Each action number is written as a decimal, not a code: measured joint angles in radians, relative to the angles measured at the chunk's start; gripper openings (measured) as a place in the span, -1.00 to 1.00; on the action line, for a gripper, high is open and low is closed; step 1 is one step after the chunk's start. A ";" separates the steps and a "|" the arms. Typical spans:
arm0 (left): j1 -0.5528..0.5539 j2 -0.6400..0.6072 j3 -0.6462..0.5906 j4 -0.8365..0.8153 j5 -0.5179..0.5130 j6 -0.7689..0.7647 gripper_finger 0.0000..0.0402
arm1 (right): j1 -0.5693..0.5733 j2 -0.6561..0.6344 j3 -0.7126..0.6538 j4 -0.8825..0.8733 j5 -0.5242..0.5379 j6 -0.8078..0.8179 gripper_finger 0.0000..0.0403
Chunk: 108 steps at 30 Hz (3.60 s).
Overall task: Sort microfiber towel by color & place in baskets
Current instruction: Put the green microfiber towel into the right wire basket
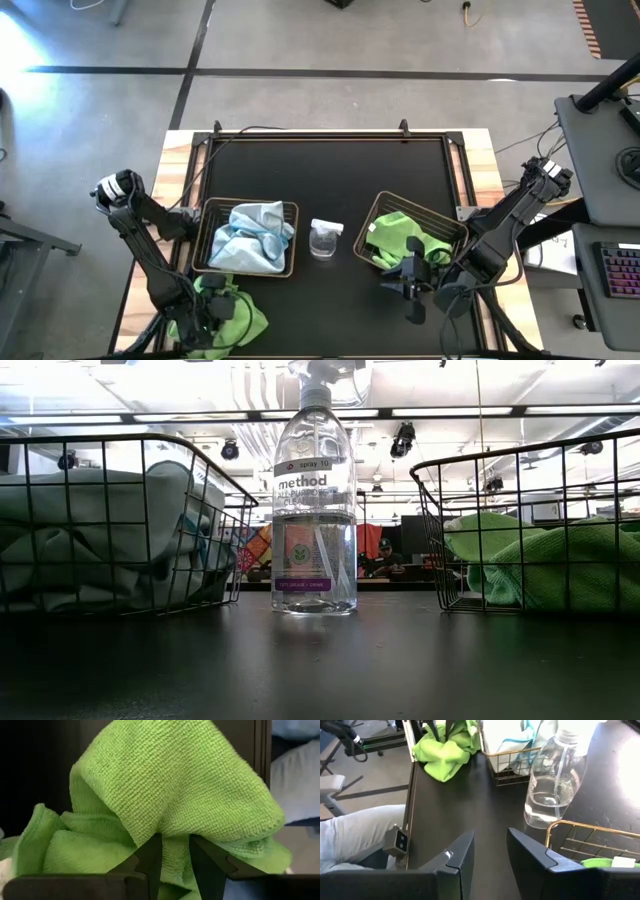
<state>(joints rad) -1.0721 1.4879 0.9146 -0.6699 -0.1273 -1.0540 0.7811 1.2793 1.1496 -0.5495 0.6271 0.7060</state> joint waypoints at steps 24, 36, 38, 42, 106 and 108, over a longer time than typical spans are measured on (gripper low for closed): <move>0.000 0.000 0.000 0.172 0.014 -0.081 -0.07 | 0.000 0.000 0.000 0.000 -0.060 0.089 -0.46; 0.000 -0.001 -0.015 0.220 0.005 -0.022 0.19 | 0.000 0.000 0.000 0.000 -0.082 0.086 -0.46; 0.000 -0.001 -0.028 0.222 -0.003 -0.020 0.21 | 0.000 0.000 0.000 0.000 -0.082 0.086 -0.46; 0.000 -0.001 -0.072 0.222 -0.040 -0.022 0.21 | 0.000 0.000 0.000 -0.001 -0.082 0.086 -0.46; 0.000 -0.001 0.173 -0.054 0.084 -0.029 -1.00 | 0.000 0.000 0.000 0.000 -0.078 0.088 -0.46; 0.000 -0.001 0.231 -0.155 0.057 -0.033 -1.00 | 0.000 0.000 0.000 0.000 -0.078 0.088 -0.46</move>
<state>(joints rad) -1.0725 1.4872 1.1460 -0.8254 -0.0705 -1.0873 0.7811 1.2793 1.1496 -0.5499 0.5495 0.7937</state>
